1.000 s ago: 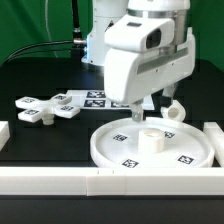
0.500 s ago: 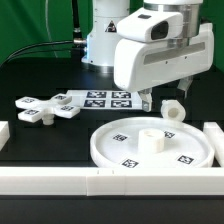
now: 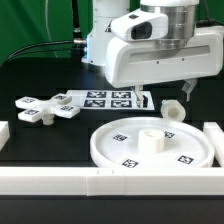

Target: Assemble round table

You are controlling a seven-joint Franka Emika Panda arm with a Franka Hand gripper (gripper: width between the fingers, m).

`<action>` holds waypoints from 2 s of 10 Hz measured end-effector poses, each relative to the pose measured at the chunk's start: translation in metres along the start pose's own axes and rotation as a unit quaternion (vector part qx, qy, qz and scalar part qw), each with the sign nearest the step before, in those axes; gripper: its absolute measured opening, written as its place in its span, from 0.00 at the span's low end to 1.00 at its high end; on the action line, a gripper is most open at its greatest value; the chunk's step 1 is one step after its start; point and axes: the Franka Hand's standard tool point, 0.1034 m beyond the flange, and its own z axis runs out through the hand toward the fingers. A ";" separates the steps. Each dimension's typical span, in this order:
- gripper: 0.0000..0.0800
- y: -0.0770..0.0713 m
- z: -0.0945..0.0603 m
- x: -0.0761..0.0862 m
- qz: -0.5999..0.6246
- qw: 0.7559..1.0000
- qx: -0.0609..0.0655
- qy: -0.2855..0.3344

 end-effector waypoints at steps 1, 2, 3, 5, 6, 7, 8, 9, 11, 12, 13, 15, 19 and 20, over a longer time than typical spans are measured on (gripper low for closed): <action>0.81 -0.005 0.002 -0.003 0.056 0.998 0.009 -0.005; 0.81 -0.005 0.002 -0.002 0.074 0.997 0.014 -0.004; 0.81 -0.007 0.002 -0.002 0.100 0.995 0.016 -0.005; 0.81 -0.008 0.003 -0.004 0.107 0.994 0.019 -0.014; 0.81 -0.008 0.005 -0.004 0.094 0.995 0.019 -0.013; 0.81 -0.009 0.007 -0.007 0.087 0.996 0.021 -0.028; 0.81 -0.010 0.007 -0.009 0.083 0.995 0.021 -0.054; 0.81 -0.009 0.006 -0.011 0.082 0.992 0.021 -0.098; 0.81 -0.008 0.007 -0.013 0.079 0.982 0.023 -0.171; 0.81 -0.009 0.008 -0.013 0.078 0.975 0.024 -0.205; 0.81 -0.010 0.011 -0.014 0.079 0.971 0.027 -0.225; 0.81 -0.019 0.015 -0.020 0.080 0.951 0.033 -0.298; 0.81 -0.019 0.020 -0.027 0.071 0.912 0.036 -0.402; 0.81 -0.020 0.024 -0.029 0.069 0.902 0.036 -0.425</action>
Offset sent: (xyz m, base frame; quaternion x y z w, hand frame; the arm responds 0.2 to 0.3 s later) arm 0.0000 0.0000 0.0000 0.0000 0.0000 0.1938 0.9810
